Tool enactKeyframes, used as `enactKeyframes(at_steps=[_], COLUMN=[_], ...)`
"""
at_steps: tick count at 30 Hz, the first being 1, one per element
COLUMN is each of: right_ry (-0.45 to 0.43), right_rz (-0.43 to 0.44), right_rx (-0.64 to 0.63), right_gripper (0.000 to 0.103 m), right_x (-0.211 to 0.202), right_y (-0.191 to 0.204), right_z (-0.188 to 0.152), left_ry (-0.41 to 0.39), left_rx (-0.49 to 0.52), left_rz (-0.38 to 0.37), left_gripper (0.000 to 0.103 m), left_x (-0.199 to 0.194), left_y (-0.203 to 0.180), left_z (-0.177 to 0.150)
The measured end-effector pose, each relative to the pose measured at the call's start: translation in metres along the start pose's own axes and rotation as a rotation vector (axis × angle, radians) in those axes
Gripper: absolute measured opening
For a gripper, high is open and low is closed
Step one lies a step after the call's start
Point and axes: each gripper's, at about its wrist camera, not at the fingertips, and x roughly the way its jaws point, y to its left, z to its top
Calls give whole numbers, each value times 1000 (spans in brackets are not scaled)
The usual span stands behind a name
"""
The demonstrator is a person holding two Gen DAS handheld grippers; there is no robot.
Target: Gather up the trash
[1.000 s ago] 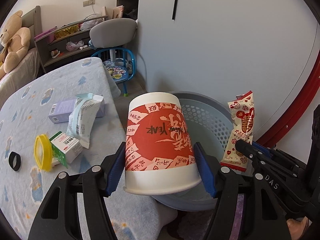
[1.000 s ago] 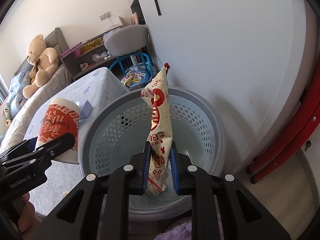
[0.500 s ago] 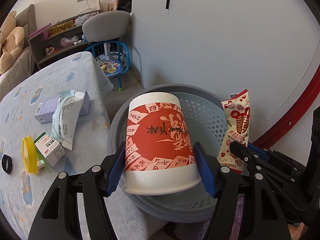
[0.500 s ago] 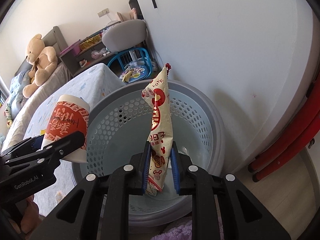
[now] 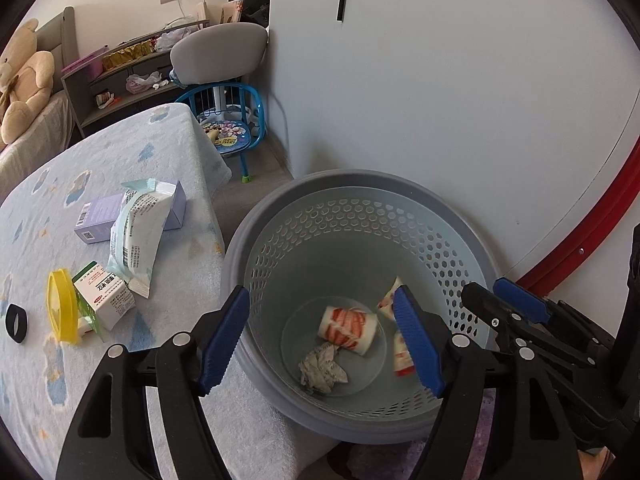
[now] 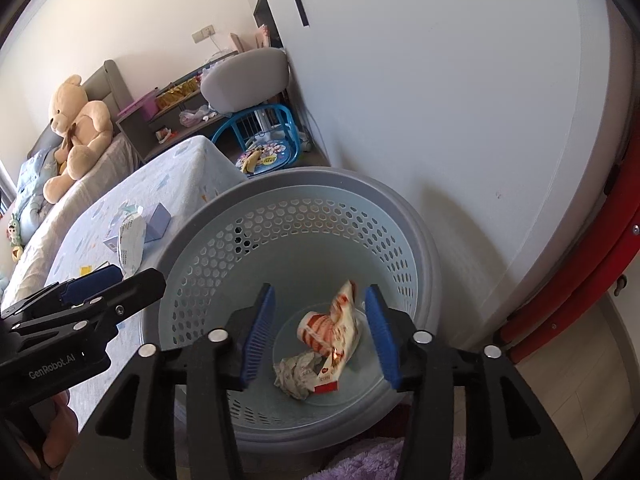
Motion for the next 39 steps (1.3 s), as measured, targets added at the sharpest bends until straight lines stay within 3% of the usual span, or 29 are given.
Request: enactKeyframes(at_steps=[6, 24, 39], right_ry=[2, -11, -12], right_rz=[-5, -40, -51], right_rx=[-5, -47, -89], right_gripper=[53, 75, 79], right_x=[2, 1, 0], right_y=[-1, 4, 17], right_z=[0, -3, -3], left_ry=[-14, -34, -110], left_rx=[-3, -50, -136], left_rz=[10, 40, 120], left_gripper=[71, 71, 73], left_x=[-5, -17, -57], left_y=[1, 19, 72], left_z=[-1, -5, -19])
